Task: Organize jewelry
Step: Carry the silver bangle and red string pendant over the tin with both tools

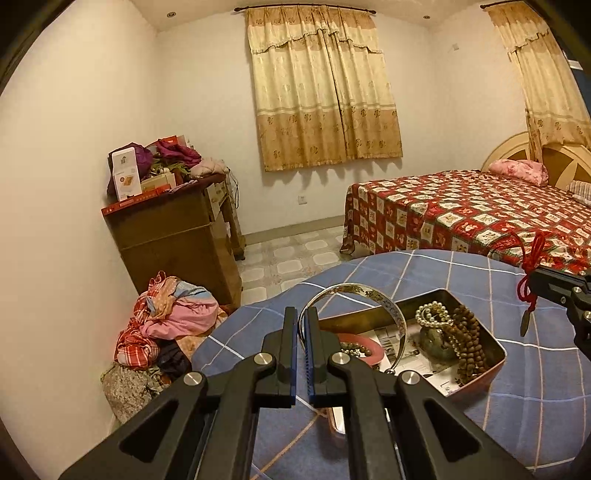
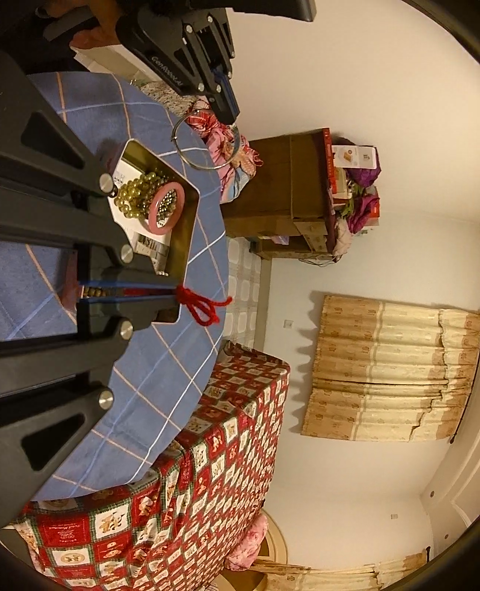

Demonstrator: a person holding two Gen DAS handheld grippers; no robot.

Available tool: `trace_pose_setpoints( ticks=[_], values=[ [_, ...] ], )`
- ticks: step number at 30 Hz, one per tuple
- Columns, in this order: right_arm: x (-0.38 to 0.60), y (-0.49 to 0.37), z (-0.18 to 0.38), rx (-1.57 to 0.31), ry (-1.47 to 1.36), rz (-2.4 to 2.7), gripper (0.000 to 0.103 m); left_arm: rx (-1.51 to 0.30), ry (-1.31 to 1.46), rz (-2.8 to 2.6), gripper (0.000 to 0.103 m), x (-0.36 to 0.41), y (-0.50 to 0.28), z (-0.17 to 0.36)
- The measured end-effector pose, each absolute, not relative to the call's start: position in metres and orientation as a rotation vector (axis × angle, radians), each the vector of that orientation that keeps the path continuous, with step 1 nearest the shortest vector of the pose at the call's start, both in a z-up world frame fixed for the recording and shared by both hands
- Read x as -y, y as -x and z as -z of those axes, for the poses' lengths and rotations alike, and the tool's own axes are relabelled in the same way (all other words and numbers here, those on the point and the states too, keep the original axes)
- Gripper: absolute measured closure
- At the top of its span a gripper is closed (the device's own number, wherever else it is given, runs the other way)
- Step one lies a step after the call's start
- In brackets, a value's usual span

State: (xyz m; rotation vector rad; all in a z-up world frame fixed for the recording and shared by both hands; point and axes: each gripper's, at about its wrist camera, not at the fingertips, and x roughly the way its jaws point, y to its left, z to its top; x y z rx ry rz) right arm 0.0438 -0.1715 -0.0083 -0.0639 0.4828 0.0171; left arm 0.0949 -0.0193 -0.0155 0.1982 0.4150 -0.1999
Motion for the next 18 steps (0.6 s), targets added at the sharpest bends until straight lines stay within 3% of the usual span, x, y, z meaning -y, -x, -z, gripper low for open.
trace_pose_setpoints(
  ticks=[18],
  values=[
    [0.165,-0.079,0.022,-0.545,0.091,-0.005,0.098,-0.464,-0.228,0.203,0.101,0.034,-0.13,0.033]
  ],
)
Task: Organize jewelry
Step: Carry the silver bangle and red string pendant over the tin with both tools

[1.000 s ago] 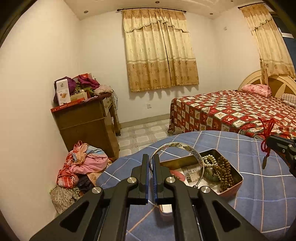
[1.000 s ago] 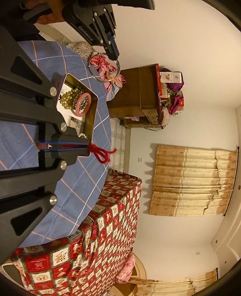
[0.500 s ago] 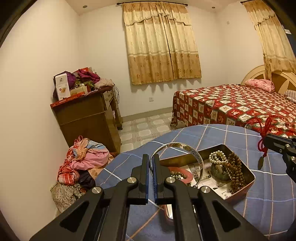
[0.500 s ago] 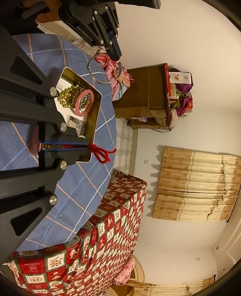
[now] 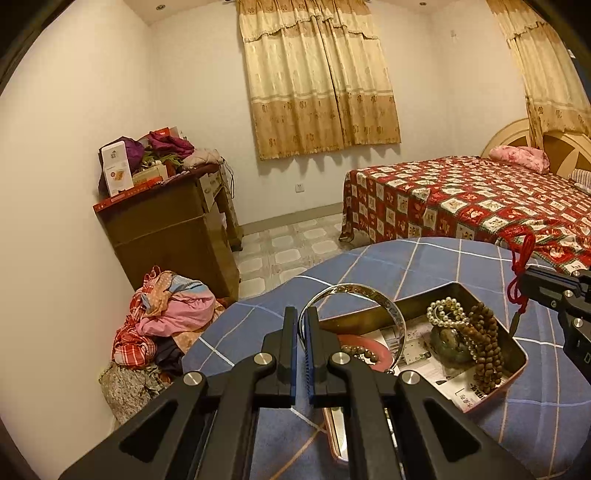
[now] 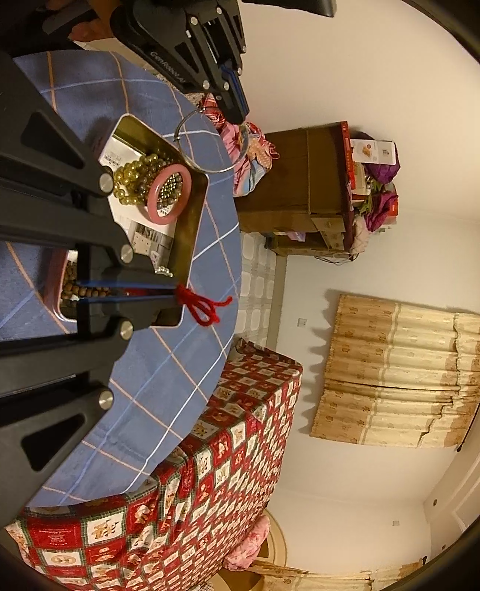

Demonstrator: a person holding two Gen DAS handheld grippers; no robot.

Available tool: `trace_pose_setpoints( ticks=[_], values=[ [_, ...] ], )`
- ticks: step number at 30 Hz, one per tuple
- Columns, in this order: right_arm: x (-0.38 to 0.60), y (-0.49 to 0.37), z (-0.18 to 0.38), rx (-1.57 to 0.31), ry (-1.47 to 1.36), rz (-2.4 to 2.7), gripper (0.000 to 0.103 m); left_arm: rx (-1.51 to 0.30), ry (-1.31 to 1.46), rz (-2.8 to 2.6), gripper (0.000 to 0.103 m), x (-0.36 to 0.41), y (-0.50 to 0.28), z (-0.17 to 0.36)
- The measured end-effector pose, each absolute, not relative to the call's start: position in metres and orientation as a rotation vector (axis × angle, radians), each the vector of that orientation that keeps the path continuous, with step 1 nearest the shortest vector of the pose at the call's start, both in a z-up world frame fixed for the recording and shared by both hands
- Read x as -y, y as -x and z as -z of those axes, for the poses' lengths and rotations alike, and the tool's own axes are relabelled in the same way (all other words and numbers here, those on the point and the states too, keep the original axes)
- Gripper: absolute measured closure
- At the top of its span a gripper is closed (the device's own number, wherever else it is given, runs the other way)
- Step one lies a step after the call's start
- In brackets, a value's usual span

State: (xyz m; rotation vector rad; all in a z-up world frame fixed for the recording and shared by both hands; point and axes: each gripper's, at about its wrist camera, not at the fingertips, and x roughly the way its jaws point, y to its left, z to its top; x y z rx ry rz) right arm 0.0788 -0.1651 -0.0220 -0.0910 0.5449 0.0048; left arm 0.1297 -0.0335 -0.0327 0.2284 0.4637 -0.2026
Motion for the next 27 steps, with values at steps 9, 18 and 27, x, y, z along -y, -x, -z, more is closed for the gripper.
trace_pose_setpoints(
  ticks=[9,18,27],
  values=[
    [0.164,-0.094,0.029,-0.571,0.1,-0.001,0.098,-0.487,-0.249,0.21,0.1,0.042,-0.142,0.039],
    [0.161,-0.104,0.031,-0.587,0.109,0.001,0.098,-0.508,-0.262,0.211,0.1,0.047,-0.151,0.045],
    [0.16,-0.113,0.039,-0.612,0.114,0.003,0.098,-0.523,-0.277,0.22,0.1,0.054,-0.155,0.051]
  ],
)
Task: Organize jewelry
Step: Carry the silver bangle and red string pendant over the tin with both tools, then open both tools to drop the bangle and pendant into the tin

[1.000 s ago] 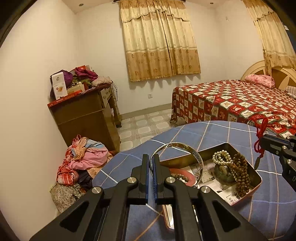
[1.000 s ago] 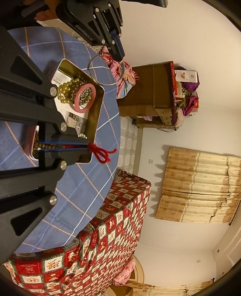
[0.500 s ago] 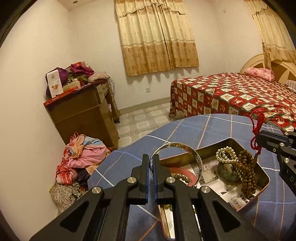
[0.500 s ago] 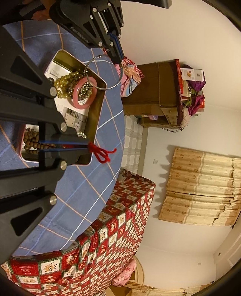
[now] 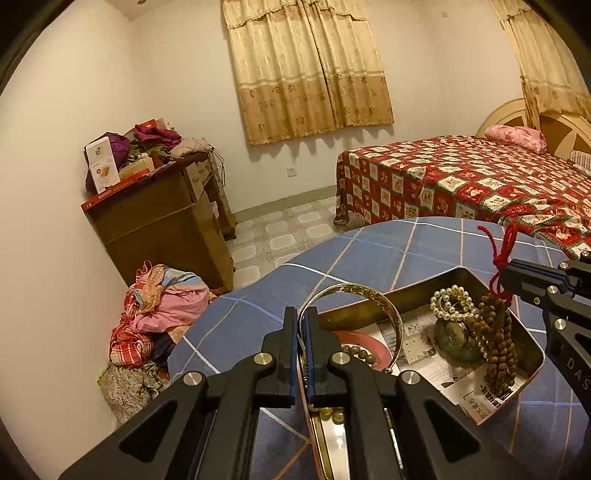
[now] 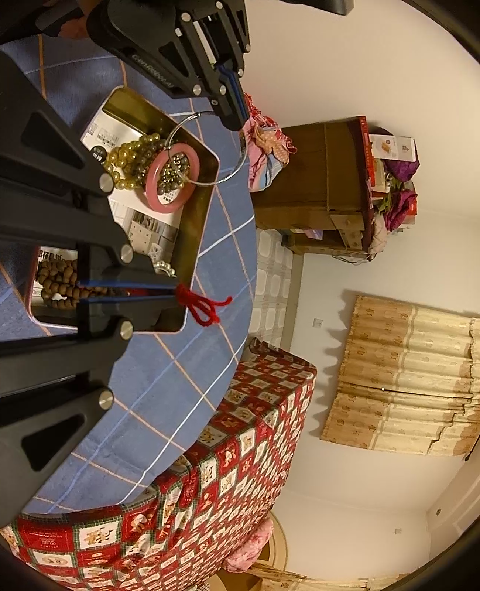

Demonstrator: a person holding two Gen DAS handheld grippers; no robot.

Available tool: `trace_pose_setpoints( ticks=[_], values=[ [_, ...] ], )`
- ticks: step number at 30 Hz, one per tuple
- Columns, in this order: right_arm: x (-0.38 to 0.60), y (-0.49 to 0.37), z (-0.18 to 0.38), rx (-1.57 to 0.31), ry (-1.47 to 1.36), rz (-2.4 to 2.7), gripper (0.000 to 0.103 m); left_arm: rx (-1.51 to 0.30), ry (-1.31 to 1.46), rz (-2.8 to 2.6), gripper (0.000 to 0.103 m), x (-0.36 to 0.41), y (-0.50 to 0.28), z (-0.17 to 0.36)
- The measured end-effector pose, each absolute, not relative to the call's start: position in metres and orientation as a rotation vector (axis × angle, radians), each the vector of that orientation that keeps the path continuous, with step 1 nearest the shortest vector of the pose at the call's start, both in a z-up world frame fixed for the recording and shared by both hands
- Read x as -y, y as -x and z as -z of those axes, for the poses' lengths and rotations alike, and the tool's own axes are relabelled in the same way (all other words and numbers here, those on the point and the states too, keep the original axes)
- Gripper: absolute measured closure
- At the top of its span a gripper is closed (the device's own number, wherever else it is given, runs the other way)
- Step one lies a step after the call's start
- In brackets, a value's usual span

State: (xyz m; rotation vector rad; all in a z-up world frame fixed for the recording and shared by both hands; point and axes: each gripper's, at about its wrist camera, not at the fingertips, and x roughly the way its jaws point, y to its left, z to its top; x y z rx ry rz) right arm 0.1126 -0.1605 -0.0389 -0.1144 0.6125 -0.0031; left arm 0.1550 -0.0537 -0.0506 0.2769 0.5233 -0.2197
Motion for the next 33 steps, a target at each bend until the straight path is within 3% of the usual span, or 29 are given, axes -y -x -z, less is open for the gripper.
trace_pose_setpoints(
  ticks=[15,18,19,20,22,33],
  values=[
    [0.154,-0.125,0.055,-0.69,0.141,-0.025,0.097,-0.568,-0.294,0.227,0.098,0.057,-0.161,0.066],
    [0.153,-0.127,0.061,-0.72,0.143,-0.037,0.091,-0.584,-0.299,0.229,0.082,0.058,-0.16,0.067],
    [0.153,-0.127,0.064,-0.732,0.143,-0.039,0.076,-0.578,-0.301,0.22,0.062,0.057,-0.158,0.066],
    [0.154,-0.126,0.065,-0.733,0.144,-0.035,0.053,-0.56,-0.3,0.208,0.037,0.056,-0.154,0.065],
    [0.157,-0.12,0.065,-0.714,0.138,-0.019,0.038,-0.51,-0.296,0.183,0.022,0.052,-0.145,0.06],
    [0.173,-0.086,0.048,-0.679,0.094,0.047,0.034,-0.505,-0.25,0.157,0.022,0.027,-0.113,0.048]
  ],
)
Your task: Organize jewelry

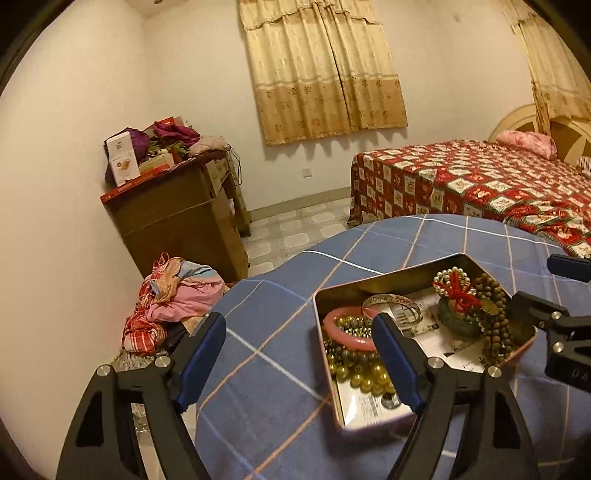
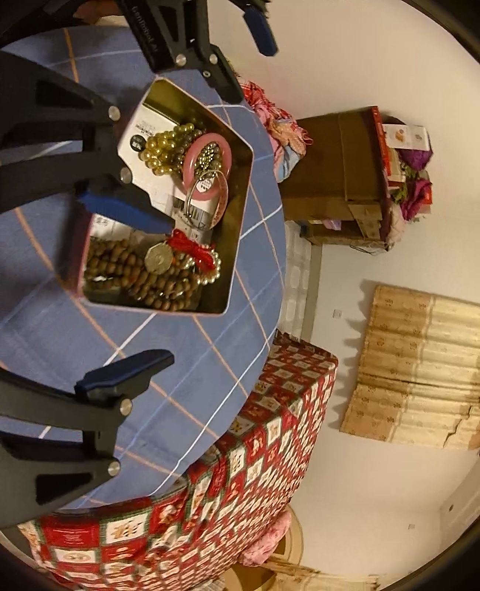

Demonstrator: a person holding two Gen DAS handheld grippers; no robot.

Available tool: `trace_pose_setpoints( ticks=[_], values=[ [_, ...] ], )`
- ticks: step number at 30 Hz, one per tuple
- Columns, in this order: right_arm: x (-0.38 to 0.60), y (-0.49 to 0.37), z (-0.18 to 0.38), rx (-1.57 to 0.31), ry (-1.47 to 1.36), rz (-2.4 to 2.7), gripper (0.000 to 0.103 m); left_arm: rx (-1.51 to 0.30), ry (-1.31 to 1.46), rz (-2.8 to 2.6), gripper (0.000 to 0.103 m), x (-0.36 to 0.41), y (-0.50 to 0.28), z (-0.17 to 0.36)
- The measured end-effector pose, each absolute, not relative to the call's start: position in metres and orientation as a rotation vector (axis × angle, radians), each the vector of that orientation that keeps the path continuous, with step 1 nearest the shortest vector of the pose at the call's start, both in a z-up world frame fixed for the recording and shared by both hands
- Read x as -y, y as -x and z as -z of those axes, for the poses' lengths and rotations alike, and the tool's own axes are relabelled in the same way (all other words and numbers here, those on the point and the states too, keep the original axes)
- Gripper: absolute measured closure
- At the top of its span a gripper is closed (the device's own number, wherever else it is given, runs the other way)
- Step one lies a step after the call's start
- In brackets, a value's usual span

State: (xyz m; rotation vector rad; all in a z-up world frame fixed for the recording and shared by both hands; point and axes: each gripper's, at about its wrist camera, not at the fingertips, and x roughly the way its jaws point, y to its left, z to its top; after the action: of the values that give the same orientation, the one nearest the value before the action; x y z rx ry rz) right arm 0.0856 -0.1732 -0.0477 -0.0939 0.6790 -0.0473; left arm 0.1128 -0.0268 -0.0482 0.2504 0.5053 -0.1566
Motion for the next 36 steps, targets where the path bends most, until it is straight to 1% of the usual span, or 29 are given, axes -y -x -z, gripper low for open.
trace_pose_setpoints(
  ticks=[9,11,14,36],
  values=[
    [0.176,-0.058,0.037,-0.631,0.065,0.07,0.033,-0.492,-0.208,0.14,0.022,0.012,-0.088,0.04],
    [0.178,-0.054,0.035,-0.622,0.059,0.072,0.03,-0.487,-0.212,0.139,0.022,0.012,-0.084,0.038],
    [0.178,-0.048,0.034,-0.611,0.06,0.073,0.029,-0.484,-0.213,0.138,0.022,0.012,-0.081,0.036],
    [0.183,-0.04,0.03,-0.591,0.049,0.079,0.026,-0.483,-0.196,0.128,0.022,0.007,-0.076,0.029]
  ],
)
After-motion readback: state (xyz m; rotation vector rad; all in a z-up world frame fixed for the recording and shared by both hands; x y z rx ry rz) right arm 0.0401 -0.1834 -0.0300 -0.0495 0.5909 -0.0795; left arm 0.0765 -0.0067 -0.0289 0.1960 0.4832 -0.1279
